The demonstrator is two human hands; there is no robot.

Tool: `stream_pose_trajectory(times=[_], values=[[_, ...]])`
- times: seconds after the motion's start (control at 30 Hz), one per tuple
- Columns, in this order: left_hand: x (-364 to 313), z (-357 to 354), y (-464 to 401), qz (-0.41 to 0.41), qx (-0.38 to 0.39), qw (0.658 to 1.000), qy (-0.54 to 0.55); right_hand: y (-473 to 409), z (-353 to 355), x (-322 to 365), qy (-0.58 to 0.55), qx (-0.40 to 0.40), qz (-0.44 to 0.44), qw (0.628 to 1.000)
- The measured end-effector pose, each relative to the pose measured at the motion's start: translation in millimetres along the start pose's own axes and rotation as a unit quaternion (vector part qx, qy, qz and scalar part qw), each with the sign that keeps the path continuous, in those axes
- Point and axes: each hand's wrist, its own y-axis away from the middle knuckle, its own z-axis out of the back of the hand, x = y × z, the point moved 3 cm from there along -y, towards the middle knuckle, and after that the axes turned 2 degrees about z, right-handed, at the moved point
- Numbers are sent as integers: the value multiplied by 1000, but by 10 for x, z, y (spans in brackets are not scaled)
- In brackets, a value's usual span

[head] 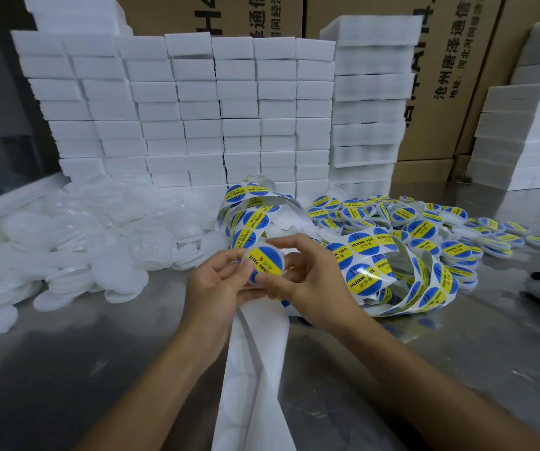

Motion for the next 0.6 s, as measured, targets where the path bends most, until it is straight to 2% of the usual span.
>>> stream_pose_trajectory(times=[0.13,0.3,0.5,0.6], values=[[18,-17,19,-16,-22,999,-21,7,-6,4,-24,-15,-17,999],[40,-28,15,6,14,1000,-18,2,8,-32,7,-24,-1,1000],[43,7,-13,33,53,998,13,-7,58,-32,53,15,15,998],[60,-50,27,12,74,997,-32,-9,101,-46,40,-35,-20,998]])
